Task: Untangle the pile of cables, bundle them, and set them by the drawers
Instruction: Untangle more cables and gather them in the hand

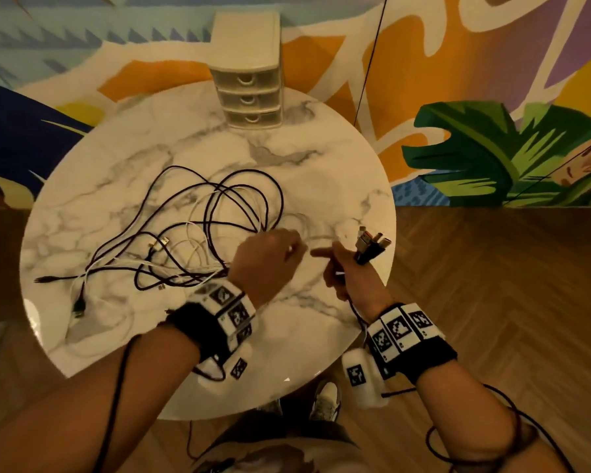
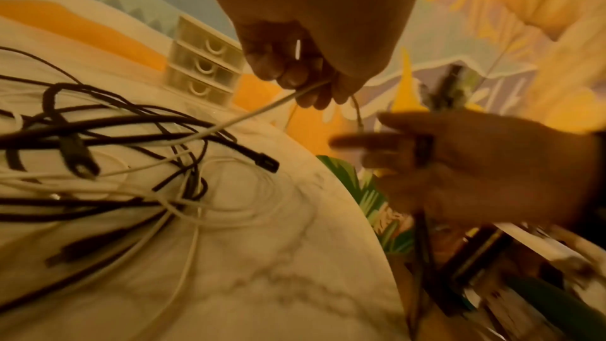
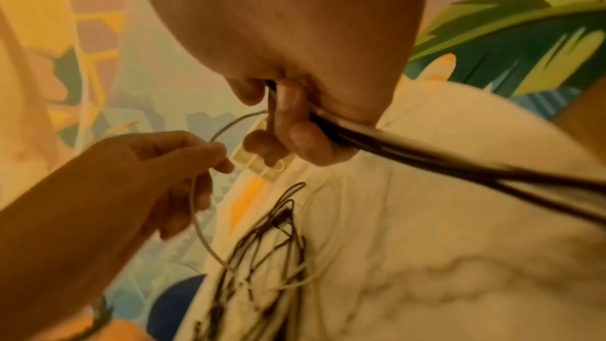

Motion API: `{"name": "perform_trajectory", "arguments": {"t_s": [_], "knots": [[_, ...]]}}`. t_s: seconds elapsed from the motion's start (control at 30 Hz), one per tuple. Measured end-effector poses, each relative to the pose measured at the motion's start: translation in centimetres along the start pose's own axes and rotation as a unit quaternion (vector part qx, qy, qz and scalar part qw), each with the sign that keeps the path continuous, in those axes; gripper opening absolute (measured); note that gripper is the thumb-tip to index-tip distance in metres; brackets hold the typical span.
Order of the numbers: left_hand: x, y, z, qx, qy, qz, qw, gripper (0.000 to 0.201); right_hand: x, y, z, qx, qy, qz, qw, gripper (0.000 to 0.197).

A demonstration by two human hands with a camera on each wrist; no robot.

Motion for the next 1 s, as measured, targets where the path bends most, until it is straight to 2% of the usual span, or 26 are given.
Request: {"name": "perform_trajectory", "arguments": {"t_s": [0.1, 0.23, 0.3, 0.37, 0.43, 0.53, 0.6, 0.67, 0.73, 0.87, 1.0], "knots": [[-2.4, 1.1, 0.6, 0.002, 0.067, 0.047, 0.997, 0.034, 0.1, 1.2, 1.4, 0.082, -0.017, 0.016, 0.996, 0.036], [-3.2, 0.3, 0.9, -0.046, 0.054, 0.077, 0.994, 0.045, -0.6, 2.1, 2.2, 0.058, -0.038, 0.075, 0.995, 0.032], [-2.3, -1.0, 0.6, -0.122, 0.005, 0.058, 0.991, 0.037, -0.7, 2.0, 2.2, 0.050, -0.039, 0.082, 0.995, 0.032], [-1.1, -2.1, -0.1, -0.230, -0.055, 0.050, 0.970, 0.021, -1.0, 1.7, 2.2, 0.030, -0.038, 0.087, 0.995, 0.032], [-0.1, -2.5, -1.1, -0.286, -0.079, 0.077, 0.952, 0.010, -1.3, 1.7, 1.9, -0.003, -0.036, 0.091, 0.995, 0.034], [0.3, -2.3, -2.7, -0.248, -0.064, 0.128, 0.958, 0.006, -1.8, 1.7, 1.9, -0.004, 0.002, 0.073, 0.997, 0.031], [0.0, -2.1, -3.3, -0.254, -0.062, 0.116, 0.958, 0.006, -2.2, 1.4, 1.8, -0.018, -0.003, 0.081, 0.997, 0.030], [-0.8, -1.9, -4.0, -0.266, -0.053, 0.098, 0.958, 0.006, -2.6, 1.4, 1.6, -0.091, -0.021, 0.100, 0.991, 0.031], [-1.7, -1.7, -4.6, -0.281, -0.050, 0.086, 0.955, 0.007, -2.8, 1.7, 1.4, -0.111, -0.020, 0.089, 0.990, 0.032], [-3.0, -2.3, -5.0, -0.370, -0.078, 0.097, 0.920, 0.007, -2.8, 2.8, 1.7, -0.069, -0.027, 0.096, 0.993, 0.038], [-3.9, -3.2, -4.5, -0.394, -0.070, 0.096, 0.911, 0.009, -2.7, 3.2, 1.1, -0.061, -0.073, 0.082, 0.992, 0.038]]}}
Point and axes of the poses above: each hand's wrist, its own x-axis towards the middle knuckle, its own y-axis out of the palm, z = x × y, the point moved 1 cm from there along x, towards the middle knuckle, and after that the axes turned 11 degrees about -y, right-handed, at the moved point
